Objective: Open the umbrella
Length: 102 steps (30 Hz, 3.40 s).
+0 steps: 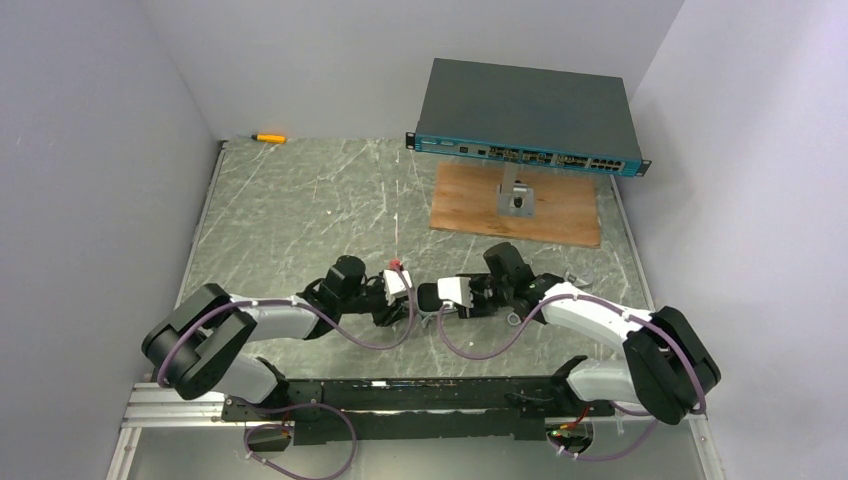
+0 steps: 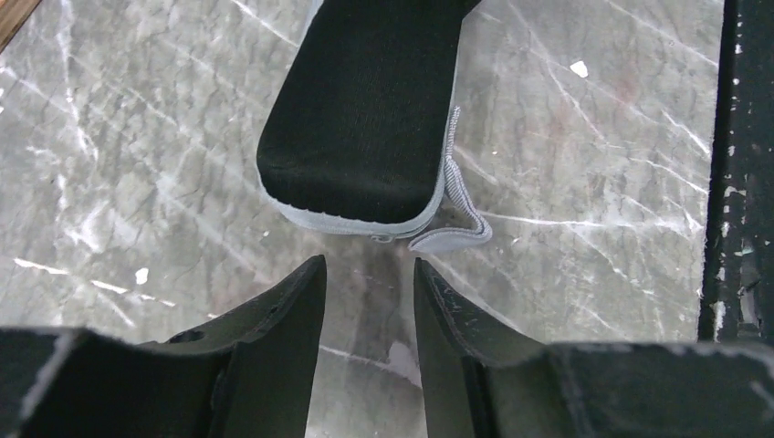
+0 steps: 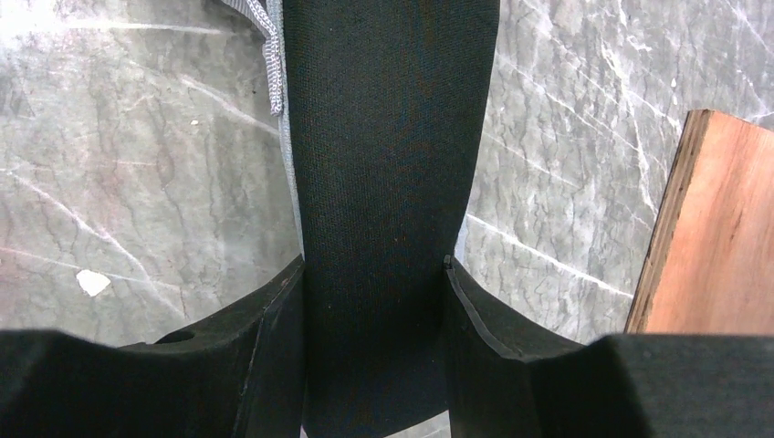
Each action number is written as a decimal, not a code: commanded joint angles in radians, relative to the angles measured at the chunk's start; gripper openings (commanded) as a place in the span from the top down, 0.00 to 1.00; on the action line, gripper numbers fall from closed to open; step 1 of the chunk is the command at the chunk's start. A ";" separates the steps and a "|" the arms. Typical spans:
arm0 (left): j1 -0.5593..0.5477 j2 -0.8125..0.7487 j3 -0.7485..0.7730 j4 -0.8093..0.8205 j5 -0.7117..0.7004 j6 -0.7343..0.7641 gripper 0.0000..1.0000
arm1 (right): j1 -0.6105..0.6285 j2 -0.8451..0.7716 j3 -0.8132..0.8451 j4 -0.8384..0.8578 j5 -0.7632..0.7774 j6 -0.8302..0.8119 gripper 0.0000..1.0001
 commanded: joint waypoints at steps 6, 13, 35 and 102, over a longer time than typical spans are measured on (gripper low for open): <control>-0.054 0.100 0.013 0.164 0.011 0.031 0.53 | -0.006 -0.045 -0.058 -0.053 -0.040 -0.046 1.00; -0.092 0.165 0.024 0.214 0.011 0.013 0.54 | -0.006 -0.052 -0.048 -0.061 -0.044 -0.033 1.00; -0.060 0.107 0.023 0.147 0.044 -0.043 0.65 | -0.005 -0.129 -0.100 -0.075 -0.074 -0.054 1.00; -0.112 0.133 0.091 0.103 -0.067 0.096 1.00 | -0.036 0.007 0.112 -0.079 -0.129 -0.078 0.52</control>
